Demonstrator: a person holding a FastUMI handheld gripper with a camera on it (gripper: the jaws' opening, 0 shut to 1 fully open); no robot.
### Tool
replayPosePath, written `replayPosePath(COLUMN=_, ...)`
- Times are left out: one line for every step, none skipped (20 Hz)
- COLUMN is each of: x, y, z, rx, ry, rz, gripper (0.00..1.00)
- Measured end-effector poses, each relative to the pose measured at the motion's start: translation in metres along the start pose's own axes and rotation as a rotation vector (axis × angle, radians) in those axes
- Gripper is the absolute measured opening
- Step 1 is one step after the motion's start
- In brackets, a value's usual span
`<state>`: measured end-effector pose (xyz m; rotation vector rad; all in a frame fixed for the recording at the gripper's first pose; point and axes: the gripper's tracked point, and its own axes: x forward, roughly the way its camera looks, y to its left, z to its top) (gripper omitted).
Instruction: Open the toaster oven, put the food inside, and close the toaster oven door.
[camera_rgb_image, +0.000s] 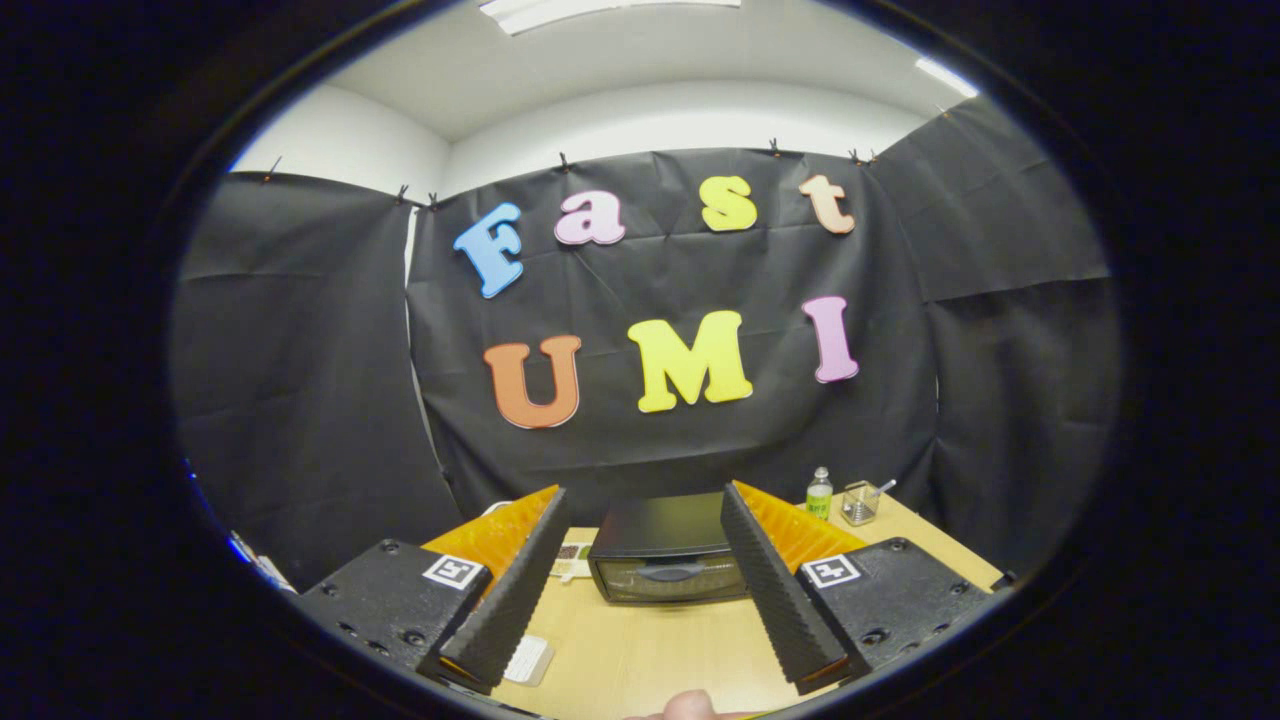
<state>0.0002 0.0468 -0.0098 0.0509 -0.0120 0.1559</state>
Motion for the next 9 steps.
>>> replayPosePath(x=0.001, y=0.002, z=0.0, rx=-0.001, ry=-0.005, rz=0.003, gripper=1.0)
replayPosePath(x=0.003, y=0.004, z=0.001, rx=-0.005, ry=-0.011, rz=0.002, gripper=1.0)
replayPosePath(x=0.003, y=0.003, z=0.0, rx=-0.014, ry=-0.011, rz=0.0, gripper=1.0)
replayPosePath(x=0.004, y=0.004, z=-0.002, rx=-0.016, ry=-0.007, rz=0.002, gripper=1.0)
replayPosePath(x=0.004, y=0.006, z=-0.004, rx=-0.013, ry=-0.003, rz=0.005, gripper=1.0)
replayPosePath(x=0.01, y=0.0, z=-0.003, rx=-0.014, ry=-0.008, rz=0.004, gripper=1.0)
replayPosePath(x=0.011, y=-0.002, z=-0.002, rx=-0.018, ry=-0.01, rz=-0.002, gripper=1.0)
replayPosePath(x=0.011, y=-0.002, z=-0.001, rx=-0.022, ry=-0.015, rz=-0.002, gripper=1.0)
replayPosePath(x=0.01, y=0.0, z=0.0, rx=-0.022, ry=-0.016, rz=-0.001, gripper=1.0)
